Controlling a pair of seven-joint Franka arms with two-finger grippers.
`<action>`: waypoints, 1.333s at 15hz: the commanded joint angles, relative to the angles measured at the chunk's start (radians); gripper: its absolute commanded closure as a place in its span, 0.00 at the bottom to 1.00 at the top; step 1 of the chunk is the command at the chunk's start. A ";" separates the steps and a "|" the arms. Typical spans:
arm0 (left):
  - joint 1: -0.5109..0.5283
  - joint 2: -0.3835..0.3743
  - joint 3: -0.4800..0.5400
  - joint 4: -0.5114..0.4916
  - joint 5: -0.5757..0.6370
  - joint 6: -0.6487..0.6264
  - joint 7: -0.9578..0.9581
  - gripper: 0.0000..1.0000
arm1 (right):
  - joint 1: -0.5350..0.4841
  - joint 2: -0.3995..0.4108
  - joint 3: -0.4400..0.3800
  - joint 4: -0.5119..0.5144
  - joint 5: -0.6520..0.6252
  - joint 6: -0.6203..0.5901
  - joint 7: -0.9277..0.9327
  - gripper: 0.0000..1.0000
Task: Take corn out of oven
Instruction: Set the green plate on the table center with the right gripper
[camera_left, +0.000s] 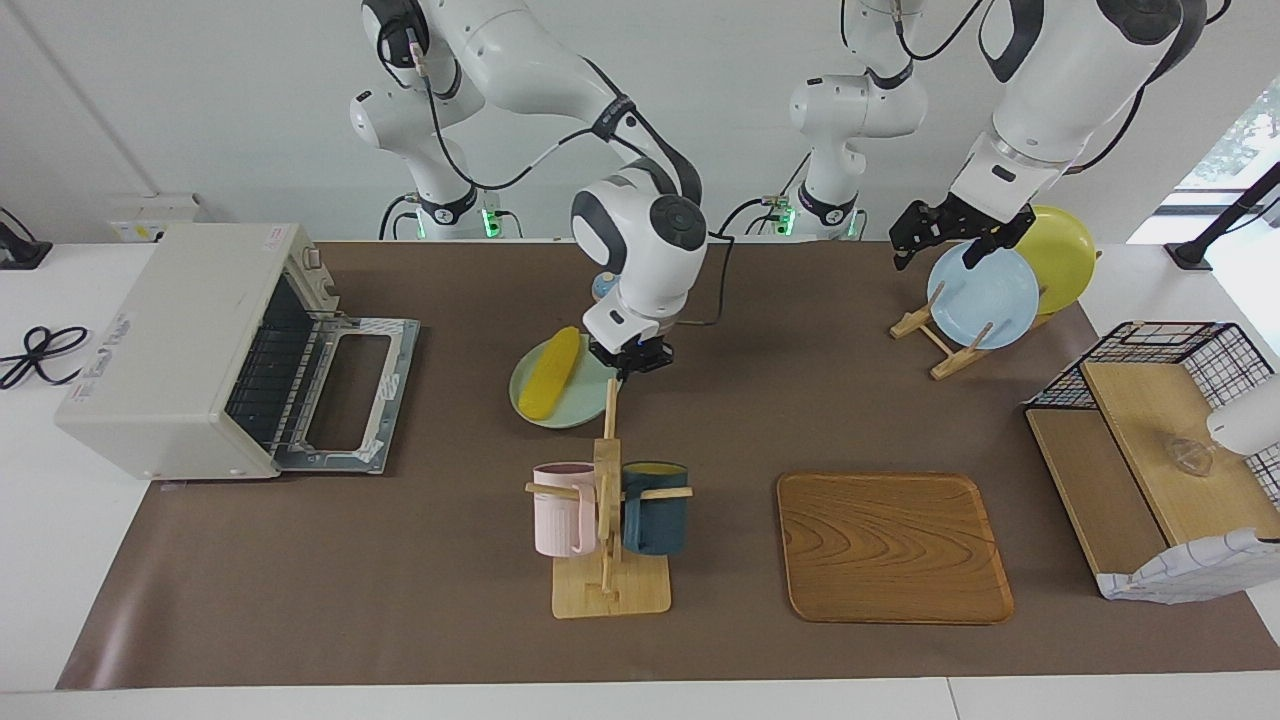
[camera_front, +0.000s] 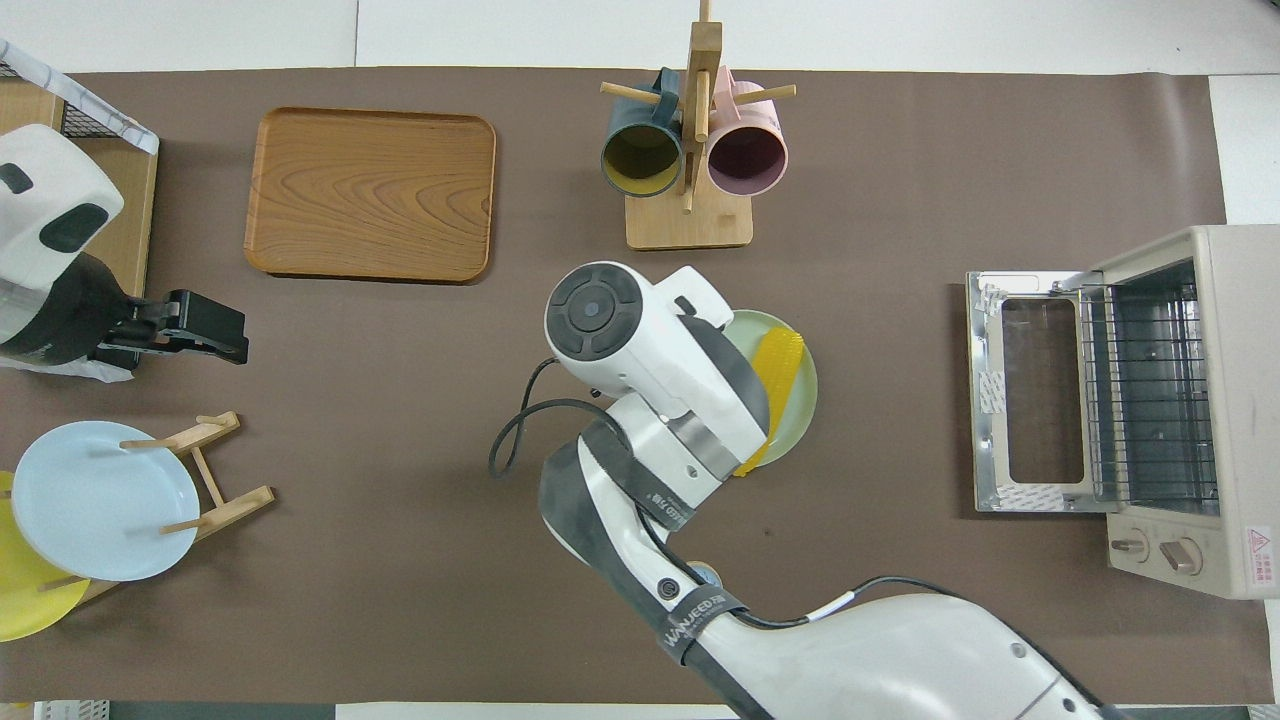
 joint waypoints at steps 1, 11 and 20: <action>0.026 -0.014 -0.006 -0.003 0.015 -0.008 0.003 0.00 | 0.010 0.005 0.004 0.017 0.046 0.008 0.029 1.00; 0.026 -0.014 -0.006 0.000 0.019 -0.002 0.004 0.00 | -0.068 -0.044 -0.004 0.052 0.047 -0.030 -0.004 0.59; -0.066 -0.025 -0.019 -0.070 -0.007 0.124 0.015 0.00 | -0.253 -0.222 -0.008 -0.236 -0.166 -0.161 -0.209 1.00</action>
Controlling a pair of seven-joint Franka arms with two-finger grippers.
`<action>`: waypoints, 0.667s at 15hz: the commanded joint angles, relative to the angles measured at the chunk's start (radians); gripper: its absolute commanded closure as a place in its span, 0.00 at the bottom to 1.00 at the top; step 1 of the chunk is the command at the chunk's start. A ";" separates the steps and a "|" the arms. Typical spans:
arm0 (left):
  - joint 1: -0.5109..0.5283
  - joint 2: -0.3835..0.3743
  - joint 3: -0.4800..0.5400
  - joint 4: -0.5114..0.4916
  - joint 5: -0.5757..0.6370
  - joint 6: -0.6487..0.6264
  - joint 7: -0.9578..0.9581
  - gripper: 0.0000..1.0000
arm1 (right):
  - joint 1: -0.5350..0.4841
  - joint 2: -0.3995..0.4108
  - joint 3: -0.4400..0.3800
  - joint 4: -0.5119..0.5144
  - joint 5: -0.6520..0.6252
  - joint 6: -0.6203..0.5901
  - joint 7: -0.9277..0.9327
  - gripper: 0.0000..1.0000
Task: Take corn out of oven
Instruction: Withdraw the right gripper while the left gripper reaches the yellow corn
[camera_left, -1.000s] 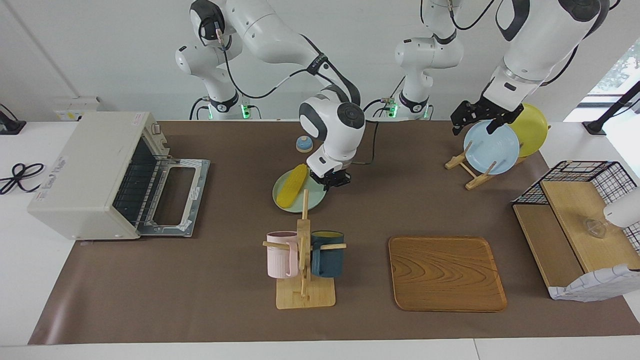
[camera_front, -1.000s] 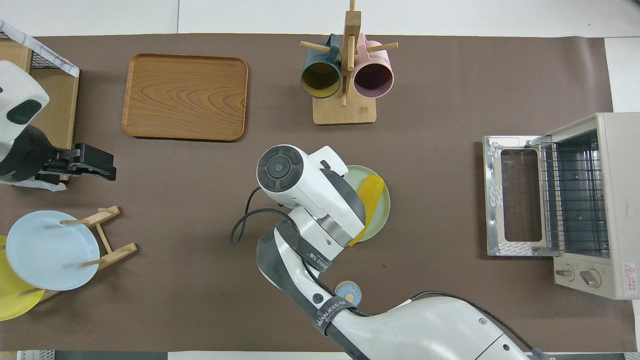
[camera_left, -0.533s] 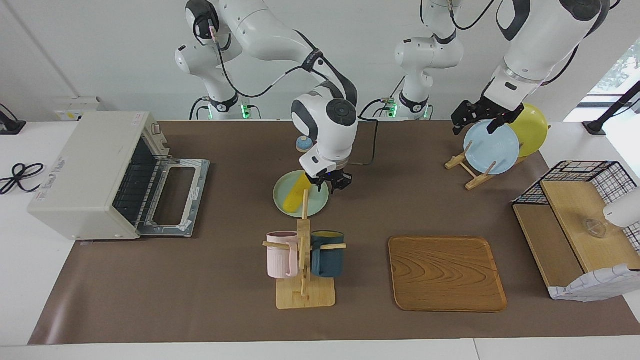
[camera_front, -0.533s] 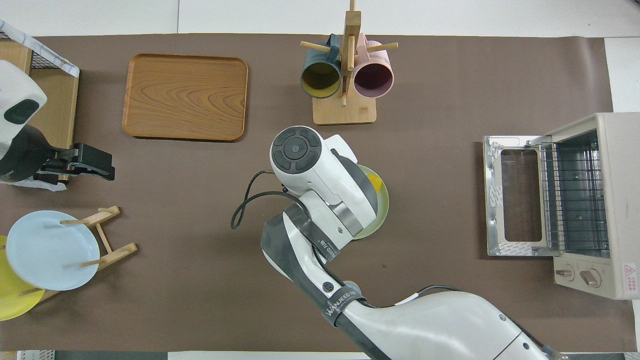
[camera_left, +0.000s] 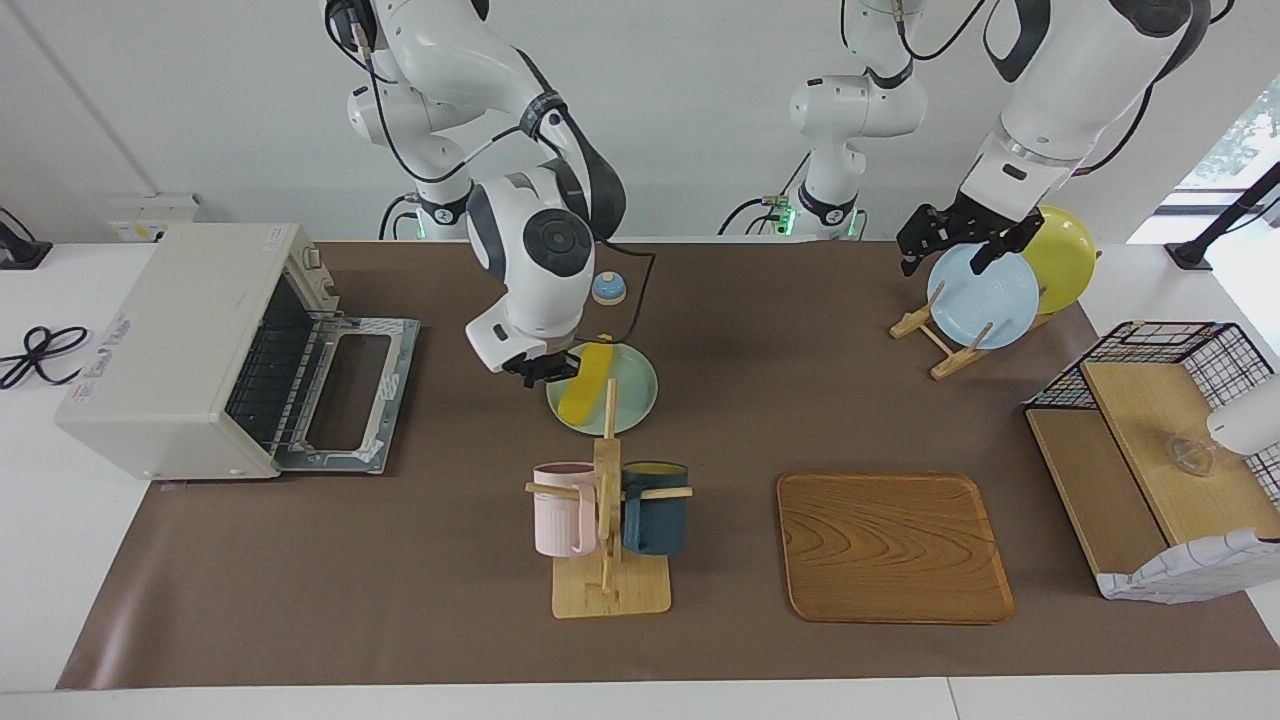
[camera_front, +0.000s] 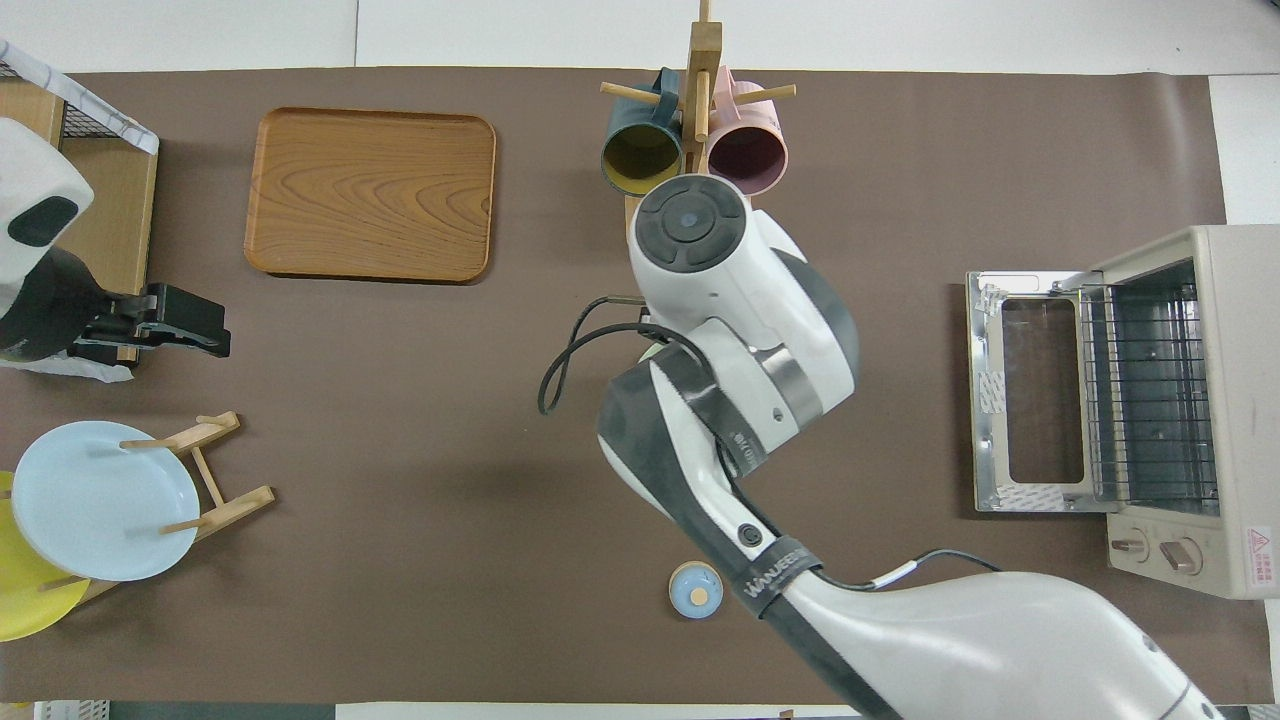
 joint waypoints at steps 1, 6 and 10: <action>-0.078 -0.016 0.004 -0.055 -0.034 0.061 0.005 0.00 | -0.036 -0.082 0.010 -0.187 -0.080 0.067 -0.003 1.00; -0.185 -0.010 0.004 -0.119 -0.094 0.141 0.008 0.00 | -0.157 -0.136 0.010 -0.397 -0.138 0.247 -0.010 1.00; -0.303 0.044 0.004 -0.164 -0.106 0.233 -0.001 0.00 | -0.224 -0.139 0.010 -0.453 -0.149 0.341 -0.042 1.00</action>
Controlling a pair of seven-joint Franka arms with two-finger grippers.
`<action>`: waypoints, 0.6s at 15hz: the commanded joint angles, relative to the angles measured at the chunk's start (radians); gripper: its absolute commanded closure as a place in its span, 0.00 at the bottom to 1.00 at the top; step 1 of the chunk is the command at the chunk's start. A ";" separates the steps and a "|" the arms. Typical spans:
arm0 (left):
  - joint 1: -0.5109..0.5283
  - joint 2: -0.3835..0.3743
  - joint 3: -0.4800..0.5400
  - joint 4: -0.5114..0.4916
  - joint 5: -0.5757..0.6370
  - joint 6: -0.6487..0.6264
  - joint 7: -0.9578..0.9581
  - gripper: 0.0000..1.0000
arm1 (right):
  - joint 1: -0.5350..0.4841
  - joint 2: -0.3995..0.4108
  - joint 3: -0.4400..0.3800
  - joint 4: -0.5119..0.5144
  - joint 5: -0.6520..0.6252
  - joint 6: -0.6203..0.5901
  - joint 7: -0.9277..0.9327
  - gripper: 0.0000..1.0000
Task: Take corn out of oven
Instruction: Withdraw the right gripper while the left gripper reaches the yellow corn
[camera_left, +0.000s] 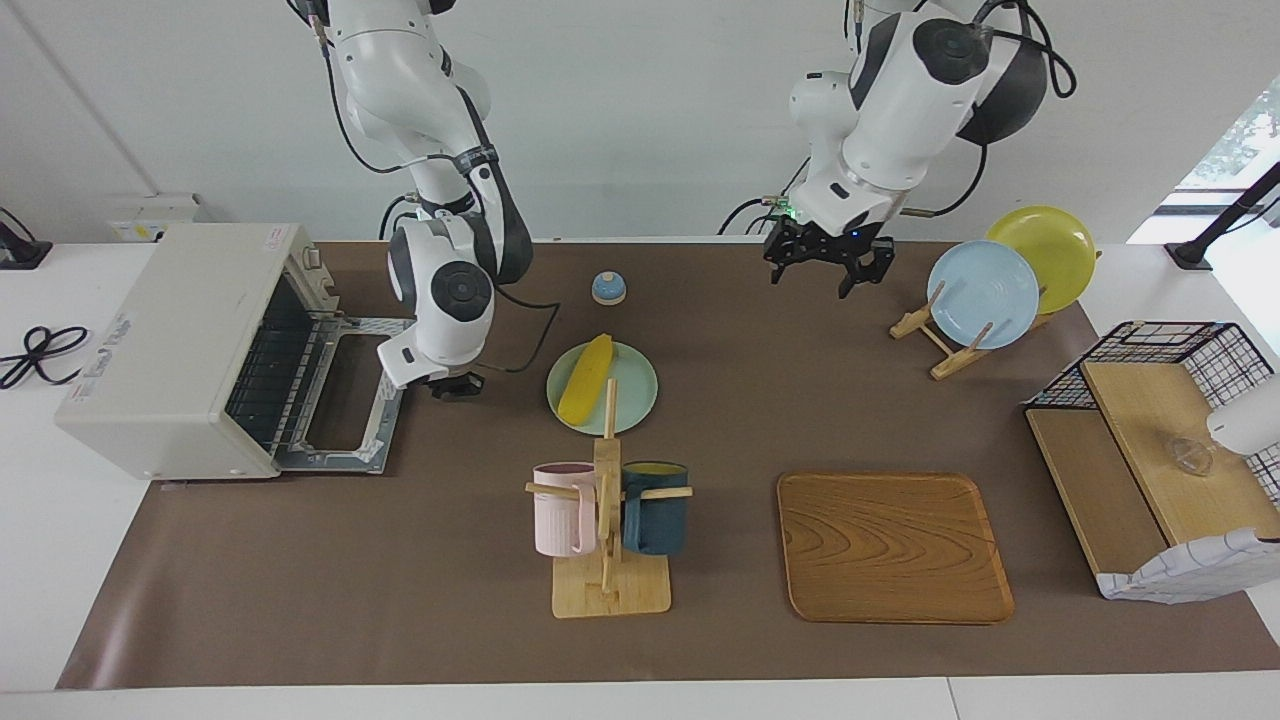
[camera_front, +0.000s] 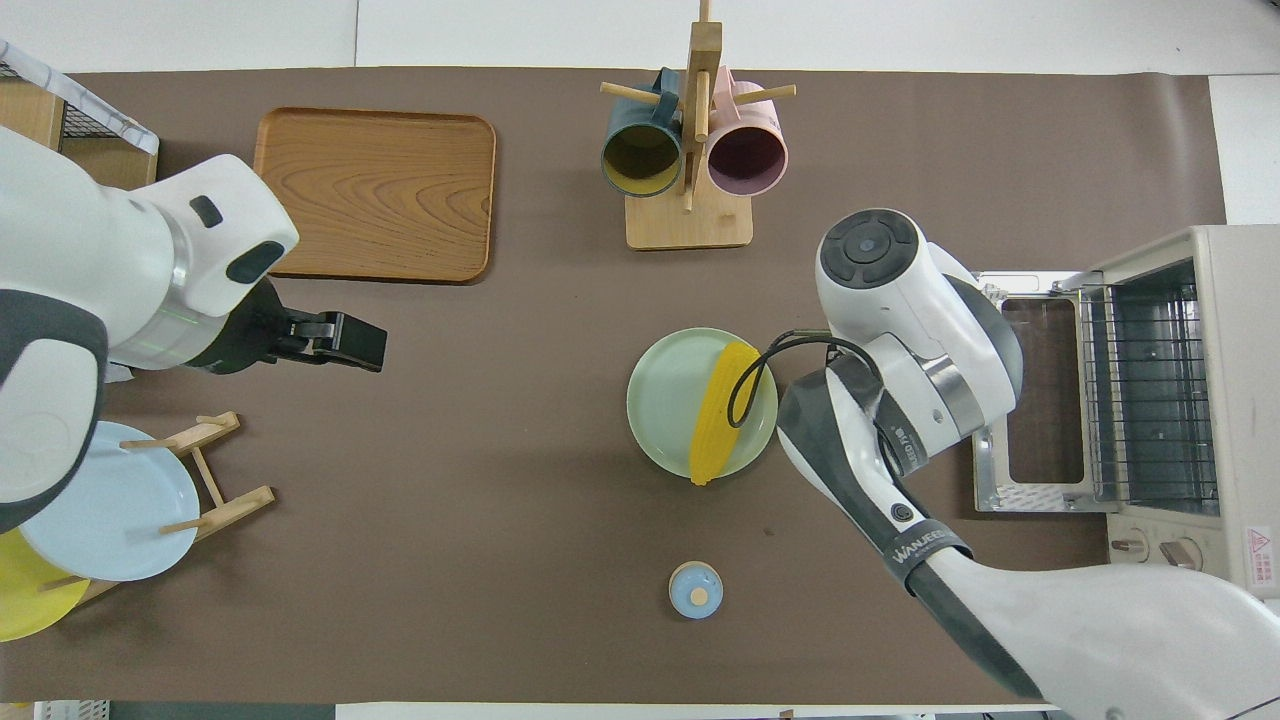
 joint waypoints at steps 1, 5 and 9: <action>-0.082 0.053 0.015 -0.027 -0.033 0.080 -0.001 0.00 | -0.032 -0.041 0.012 -0.057 -0.025 0.039 -0.033 1.00; -0.196 0.167 0.015 -0.019 -0.035 0.195 -0.053 0.00 | -0.048 -0.043 0.012 -0.059 -0.086 0.024 -0.042 1.00; -0.314 0.277 0.016 0.008 -0.053 0.328 -0.112 0.00 | -0.071 -0.043 0.012 -0.056 -0.111 0.018 -0.079 1.00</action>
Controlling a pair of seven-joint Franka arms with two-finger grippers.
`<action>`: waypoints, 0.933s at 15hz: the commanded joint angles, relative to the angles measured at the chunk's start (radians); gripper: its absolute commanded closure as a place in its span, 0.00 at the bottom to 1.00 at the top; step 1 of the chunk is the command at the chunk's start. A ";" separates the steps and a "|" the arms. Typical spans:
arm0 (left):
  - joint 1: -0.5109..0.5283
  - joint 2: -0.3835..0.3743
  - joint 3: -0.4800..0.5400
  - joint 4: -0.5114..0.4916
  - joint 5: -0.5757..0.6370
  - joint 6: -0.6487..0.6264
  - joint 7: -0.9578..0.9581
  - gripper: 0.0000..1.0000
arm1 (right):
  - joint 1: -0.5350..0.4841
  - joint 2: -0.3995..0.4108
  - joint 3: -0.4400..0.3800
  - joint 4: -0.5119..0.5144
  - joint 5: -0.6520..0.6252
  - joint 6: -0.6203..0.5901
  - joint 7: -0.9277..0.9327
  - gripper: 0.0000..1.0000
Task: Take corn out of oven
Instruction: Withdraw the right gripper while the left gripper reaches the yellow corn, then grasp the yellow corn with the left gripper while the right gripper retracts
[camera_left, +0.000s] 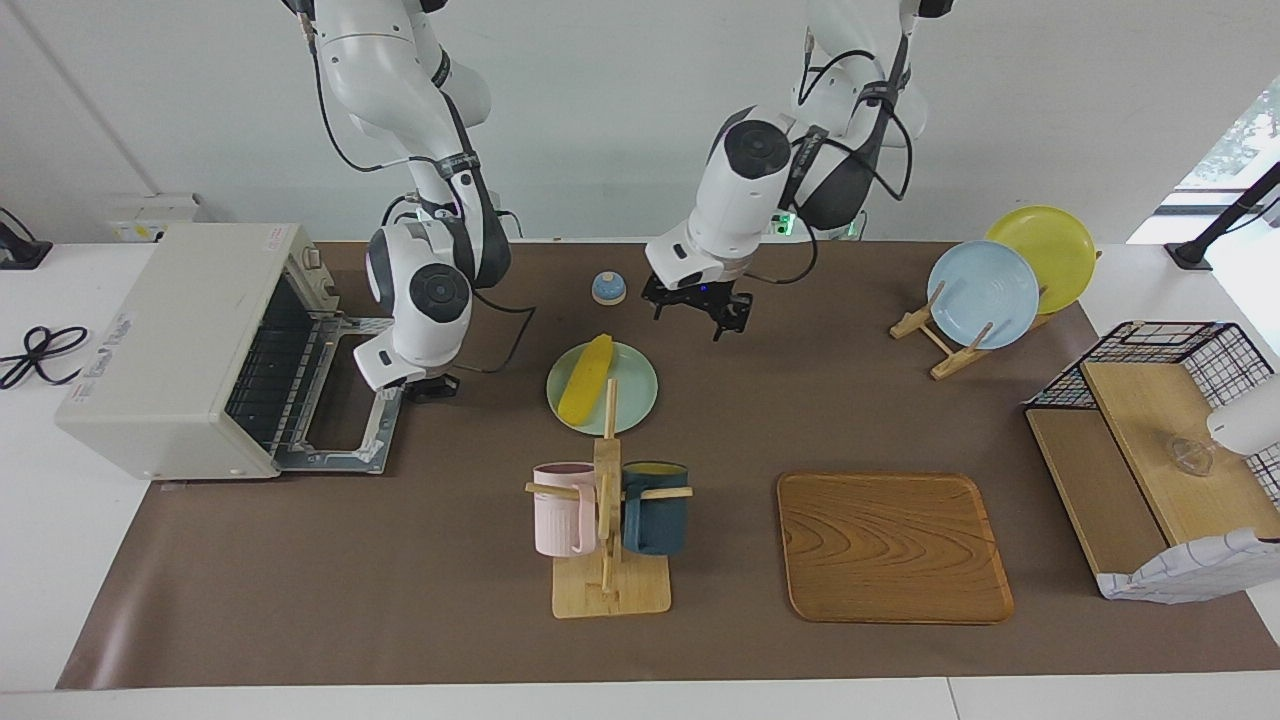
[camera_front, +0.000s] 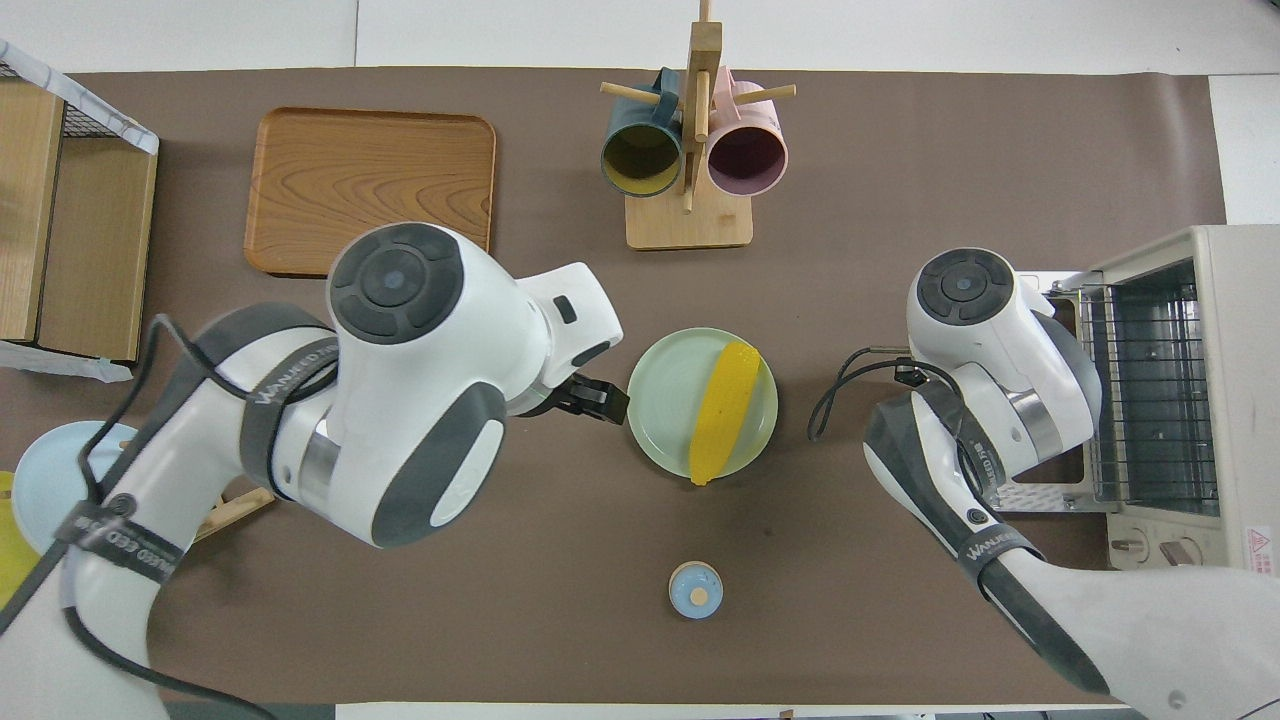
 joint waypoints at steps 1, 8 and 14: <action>-0.065 0.099 0.017 0.070 -0.044 0.075 -0.062 0.00 | -0.028 -0.031 0.012 -0.024 -0.033 -0.006 -0.039 1.00; -0.149 0.292 0.023 0.198 -0.025 0.170 -0.190 0.00 | -0.080 -0.118 0.013 0.054 -0.068 -0.150 -0.265 1.00; -0.153 0.292 0.025 0.117 -0.024 0.286 -0.203 0.00 | -0.198 -0.190 0.015 0.091 -0.053 -0.210 -0.510 1.00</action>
